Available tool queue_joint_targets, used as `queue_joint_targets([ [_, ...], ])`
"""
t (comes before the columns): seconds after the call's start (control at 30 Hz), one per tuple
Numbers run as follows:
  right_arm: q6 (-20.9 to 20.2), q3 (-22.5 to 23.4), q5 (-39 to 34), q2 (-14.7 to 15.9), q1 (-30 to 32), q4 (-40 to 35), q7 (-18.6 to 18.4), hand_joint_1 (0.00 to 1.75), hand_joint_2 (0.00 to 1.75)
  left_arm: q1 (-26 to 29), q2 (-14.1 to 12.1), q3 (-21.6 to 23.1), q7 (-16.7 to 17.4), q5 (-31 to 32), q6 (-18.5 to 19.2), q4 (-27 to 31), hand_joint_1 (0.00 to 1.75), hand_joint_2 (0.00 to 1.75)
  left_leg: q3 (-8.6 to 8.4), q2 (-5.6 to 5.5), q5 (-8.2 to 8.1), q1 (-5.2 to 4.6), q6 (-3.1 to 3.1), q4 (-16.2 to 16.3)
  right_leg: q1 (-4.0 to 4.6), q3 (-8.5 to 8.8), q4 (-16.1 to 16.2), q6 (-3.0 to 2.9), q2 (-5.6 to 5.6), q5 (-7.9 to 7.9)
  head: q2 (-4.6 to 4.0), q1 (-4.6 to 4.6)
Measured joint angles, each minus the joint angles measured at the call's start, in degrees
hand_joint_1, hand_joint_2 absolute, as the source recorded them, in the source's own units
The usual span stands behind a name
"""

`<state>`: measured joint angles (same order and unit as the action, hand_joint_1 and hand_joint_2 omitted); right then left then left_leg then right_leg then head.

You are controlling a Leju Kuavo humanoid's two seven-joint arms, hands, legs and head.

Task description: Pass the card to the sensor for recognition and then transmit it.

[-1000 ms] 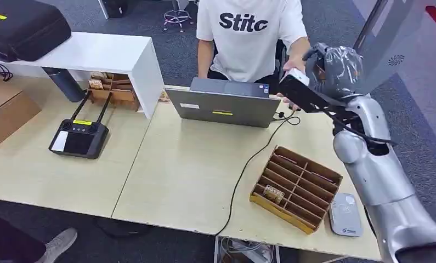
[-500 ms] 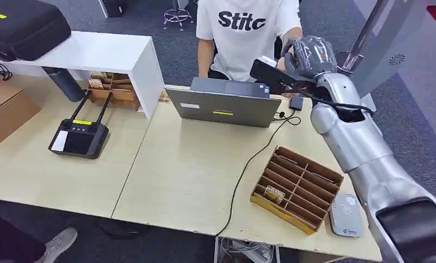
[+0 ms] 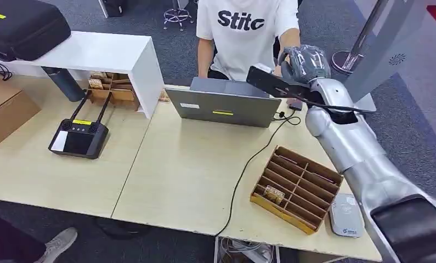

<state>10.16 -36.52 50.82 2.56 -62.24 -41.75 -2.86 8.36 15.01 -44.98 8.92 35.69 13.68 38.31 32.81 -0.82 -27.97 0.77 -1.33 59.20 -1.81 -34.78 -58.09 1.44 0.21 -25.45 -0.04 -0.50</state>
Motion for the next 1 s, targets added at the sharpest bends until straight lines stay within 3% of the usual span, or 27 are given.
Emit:
queue_joint_targets([
  [0.23,0.8,0.0,0.2,0.0,0.6,0.9,-0.1,1.75,1.75,0.8,1.8,-1.1,0.7,0.8,1.6,4.1,0.0,1.75,0.0,0.01,0.0,0.0,0.0,0.0,0.0,-0.02,0.0,0.0,0.01,0.0,0.0,-0.02],
  [0.27,0.9,0.0,0.2,0.0,0.6,1.0,-0.1,0.21,1.75,0.9,1.9,-1.1,0.7,0.8,1.6,4.4,0.0,1.75,0.0,0.01,0.0,0.0,0.0,0.0,0.0,-0.02,0.0,0.0,0.01,0.0,0.0,0.0],
  [0.3,0.9,0.0,0.2,0.0,0.6,1.0,-0.1,0.0,1.75,0.9,2.0,-1.2,0.7,0.8,1.6,4.7,0.0,1.75,0.0,0.01,0.0,0.0,0.0,0.0,0.0,-0.02,0.0,0.0,0.01,0.0,0.0,-0.02],
  [0.67,3.9,1.8,-2.5,0.2,2.9,-1.7,1.5,0.0,1.75,2.7,3.8,-2.2,3.5,0.4,3.8,10.0,0.0,1.75,0.0,0.03,0.0,0.0,0.0,0.0,0.0,-0.08,0.0,0.0,0.03,0.0,0.0,0.0],
  [0.8,3.2,6.0,-13.2,0.9,4.6,-5.1,4.0,0.0,1.75,3.6,4.1,-1.7,4.2,-2.6,3.1,11.6,0.0,1.75,0.01,0.03,0.0,0.0,0.0,0.0,0.0,-0.07,0.0,0.0,0.02,0.0,0.0,0.0],
  [0.93,-0.3,14.2,-30.3,1.7,6.8,-7.7,6.7,0.0,1.75,4.8,4.2,-0.2,4.9,-5.2,2.0,13.1,0.0,1.75,0.02,-0.01,0.0,-0.02,0.0,0.0,0.0,-0.07,0.0,0.0,-0.01,0.0,0.0,-0.02],
  [1.0,-0.4,17.9,-34.6,2.7,7.9,-8.5,8.4,0.0,1.75,5.3,4.3,0.6,5.0,-5.9,1.6,13.6,0.0,1.75,0.04,-0.08,0.0,-0.02,0.0,0.0,-0.01,-0.06,0.0,0.0,-0.09,0.0,0.0,-0.02],
])
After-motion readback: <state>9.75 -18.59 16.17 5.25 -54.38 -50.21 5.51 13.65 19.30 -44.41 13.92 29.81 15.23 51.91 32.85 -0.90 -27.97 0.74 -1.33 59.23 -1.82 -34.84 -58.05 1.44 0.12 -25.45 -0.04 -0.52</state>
